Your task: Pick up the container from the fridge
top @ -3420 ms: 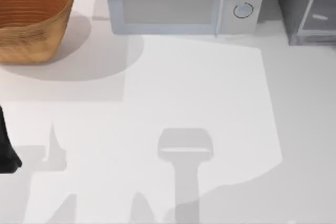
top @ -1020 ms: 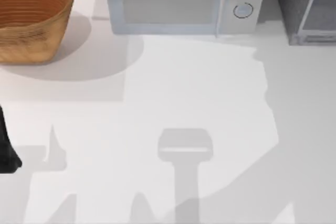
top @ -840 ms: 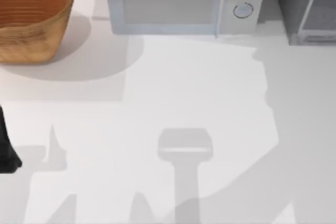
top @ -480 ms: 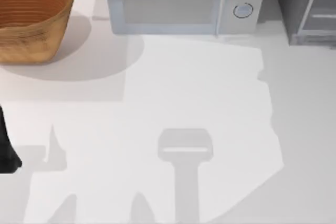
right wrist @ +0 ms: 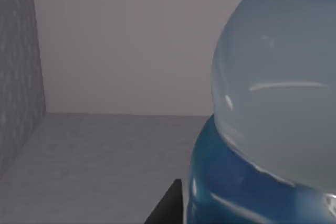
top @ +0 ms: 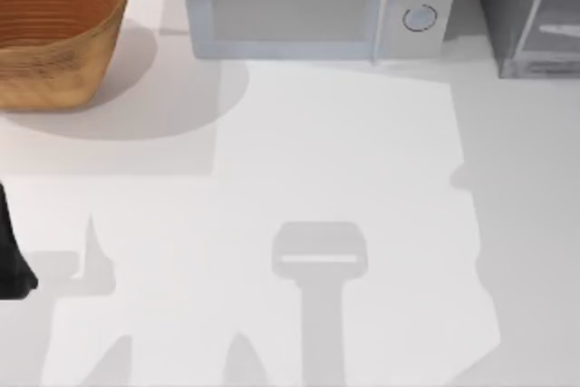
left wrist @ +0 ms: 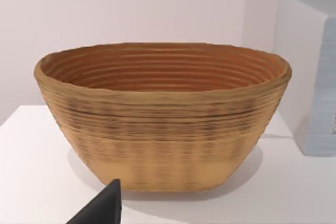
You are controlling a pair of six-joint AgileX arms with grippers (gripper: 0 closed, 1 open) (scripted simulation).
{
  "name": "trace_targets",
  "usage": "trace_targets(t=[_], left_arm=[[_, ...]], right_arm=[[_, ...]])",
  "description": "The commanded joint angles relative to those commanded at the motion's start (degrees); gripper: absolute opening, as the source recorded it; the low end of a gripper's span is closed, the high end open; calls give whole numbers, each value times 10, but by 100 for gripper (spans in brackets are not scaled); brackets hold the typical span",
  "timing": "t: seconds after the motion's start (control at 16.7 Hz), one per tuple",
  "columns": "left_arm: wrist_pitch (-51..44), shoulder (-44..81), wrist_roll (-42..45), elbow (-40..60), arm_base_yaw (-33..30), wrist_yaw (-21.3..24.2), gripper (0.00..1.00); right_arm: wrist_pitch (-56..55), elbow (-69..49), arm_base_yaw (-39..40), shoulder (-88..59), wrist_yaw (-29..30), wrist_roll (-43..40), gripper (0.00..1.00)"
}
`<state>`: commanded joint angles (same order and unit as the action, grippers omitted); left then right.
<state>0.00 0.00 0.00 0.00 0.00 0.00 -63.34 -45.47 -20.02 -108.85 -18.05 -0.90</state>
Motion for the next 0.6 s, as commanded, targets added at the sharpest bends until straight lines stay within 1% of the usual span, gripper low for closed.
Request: trace_targets(t=[0.3, 0.42, 0.6], left_arm=[[0, 0, 0, 0, 0, 0, 100], [0, 0, 0, 0, 0, 0, 100], [0, 0, 0, 0, 0, 0, 100]], right_arm=[[12, 6, 7, 11, 4, 0, 0], [37, 23, 15, 49, 11, -2, 0], [96, 65, 34, 147, 30, -4, 0]])
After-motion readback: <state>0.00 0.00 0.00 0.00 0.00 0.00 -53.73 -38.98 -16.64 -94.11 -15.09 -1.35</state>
